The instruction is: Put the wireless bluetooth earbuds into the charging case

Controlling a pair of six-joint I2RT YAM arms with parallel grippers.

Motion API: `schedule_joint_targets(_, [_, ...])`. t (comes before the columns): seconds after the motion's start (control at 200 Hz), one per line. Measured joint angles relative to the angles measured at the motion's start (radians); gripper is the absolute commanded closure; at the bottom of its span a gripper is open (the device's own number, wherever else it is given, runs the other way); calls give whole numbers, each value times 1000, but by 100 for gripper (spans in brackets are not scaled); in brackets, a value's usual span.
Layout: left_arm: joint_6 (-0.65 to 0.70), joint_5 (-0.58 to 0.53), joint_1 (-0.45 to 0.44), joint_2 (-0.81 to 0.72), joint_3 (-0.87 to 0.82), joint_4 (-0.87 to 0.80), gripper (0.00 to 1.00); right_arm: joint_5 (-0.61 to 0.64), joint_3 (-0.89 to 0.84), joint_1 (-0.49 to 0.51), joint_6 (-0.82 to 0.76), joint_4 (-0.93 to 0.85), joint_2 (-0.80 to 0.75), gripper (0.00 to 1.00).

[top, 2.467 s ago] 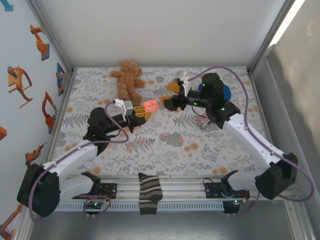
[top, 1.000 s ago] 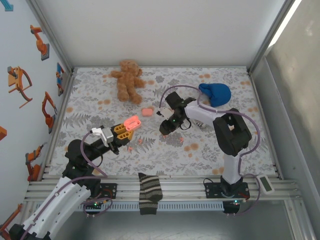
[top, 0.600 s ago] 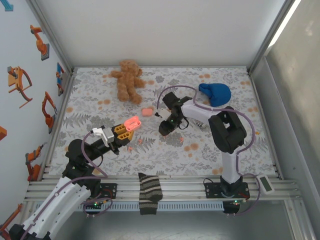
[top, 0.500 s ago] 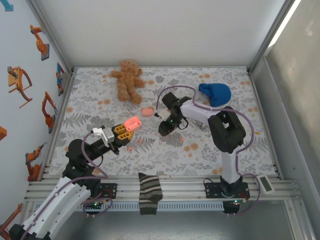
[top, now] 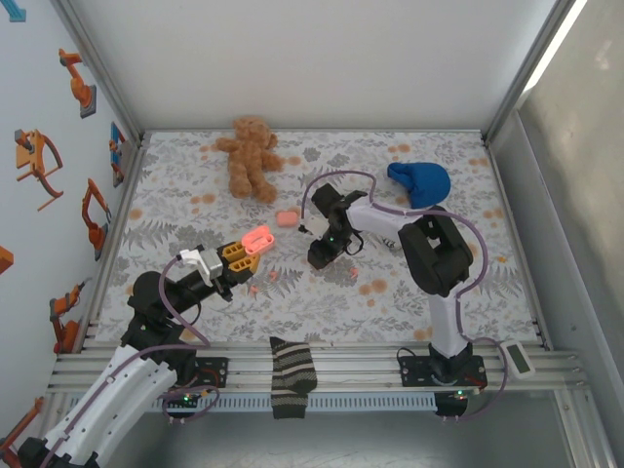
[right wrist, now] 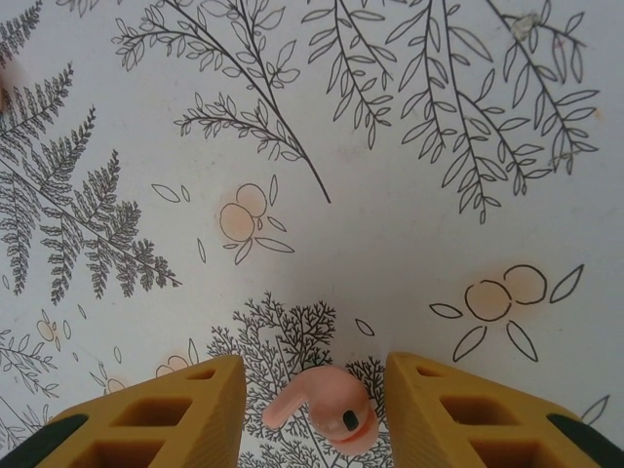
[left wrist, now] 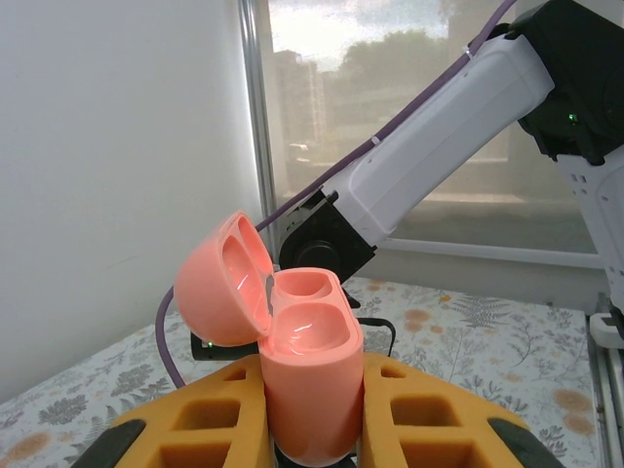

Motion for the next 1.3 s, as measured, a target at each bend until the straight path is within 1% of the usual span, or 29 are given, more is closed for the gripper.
schedule_joint_targets(0.521, [3, 0, 0, 5, 0, 0, 98, 14, -3, 3, -5, -12, 0, 68])
schedule_joint_targets(0.656, [3, 0, 0, 5, 0, -3, 98, 23, -4, 3, -10, -10, 0, 72])
schedule_joint_targets(0.856, [3, -1, 0, 5, 0, -8, 98, 29, -6, 3, -20, -11, 0, 74])
schedule_joint_targets(1.192, [3, -4, 0, 5, 0, -12, 98, 29, -6, 3, -23, -17, -4, 84])
schedule_joint_targets(1.297, [4, -4, 0, 5, 0, -14, 98, 30, -9, 3, -23, -18, -8, 84])
